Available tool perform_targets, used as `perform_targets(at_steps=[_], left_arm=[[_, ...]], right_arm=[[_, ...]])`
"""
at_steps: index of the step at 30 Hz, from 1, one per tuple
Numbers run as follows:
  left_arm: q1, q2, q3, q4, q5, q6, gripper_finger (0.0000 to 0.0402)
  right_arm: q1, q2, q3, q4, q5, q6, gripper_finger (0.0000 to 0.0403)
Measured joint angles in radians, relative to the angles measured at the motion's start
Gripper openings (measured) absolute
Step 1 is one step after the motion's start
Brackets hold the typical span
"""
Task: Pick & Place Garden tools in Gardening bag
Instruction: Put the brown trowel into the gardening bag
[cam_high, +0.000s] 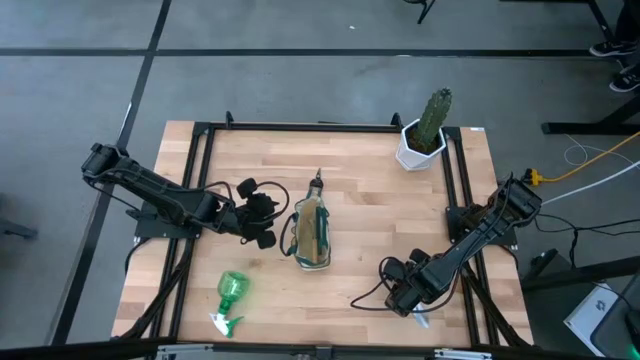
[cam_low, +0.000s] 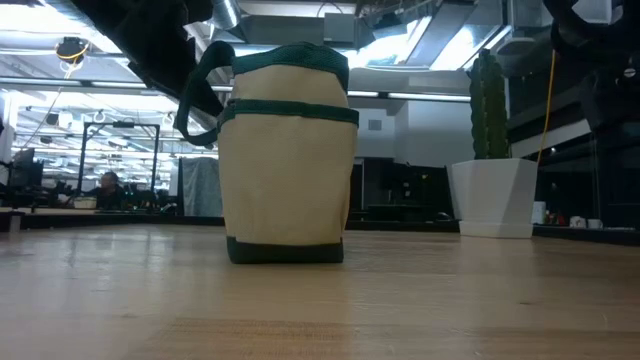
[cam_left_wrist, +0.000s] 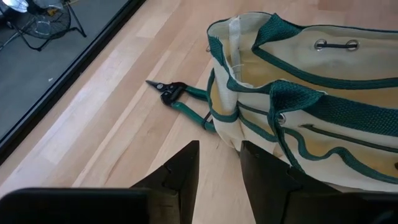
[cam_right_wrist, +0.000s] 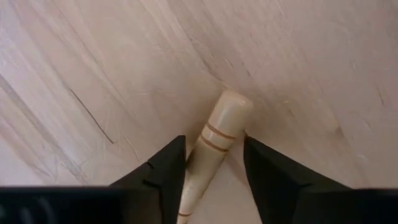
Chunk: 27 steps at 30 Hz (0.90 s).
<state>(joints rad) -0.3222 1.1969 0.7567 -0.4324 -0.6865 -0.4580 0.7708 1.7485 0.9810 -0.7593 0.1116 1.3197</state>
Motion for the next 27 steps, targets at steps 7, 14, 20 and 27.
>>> perform_targets(at_steps=[7,14,20,27], left_arm=[[0.0,0.0,0.0,0.0,0.0,0.0,0.0113],[0.0,0.0,0.0,0.0,0.0,0.0,0.011],[0.001,0.0,0.0,0.003,0.003,0.0,0.011],[0.002,0.0,0.0,0.039,0.133,0.077,0.0113]], right_arm=[[0.0,0.0,0.0,0.0,0.0,0.0,0.0093],[-0.012,-0.001,0.0,0.0,0.0,0.0,0.0073],[-0.043,-0.001,0.0,0.009,0.0,0.0,0.0071],[-0.082,-0.001,0.0,0.041,0.017,0.0,0.007]])
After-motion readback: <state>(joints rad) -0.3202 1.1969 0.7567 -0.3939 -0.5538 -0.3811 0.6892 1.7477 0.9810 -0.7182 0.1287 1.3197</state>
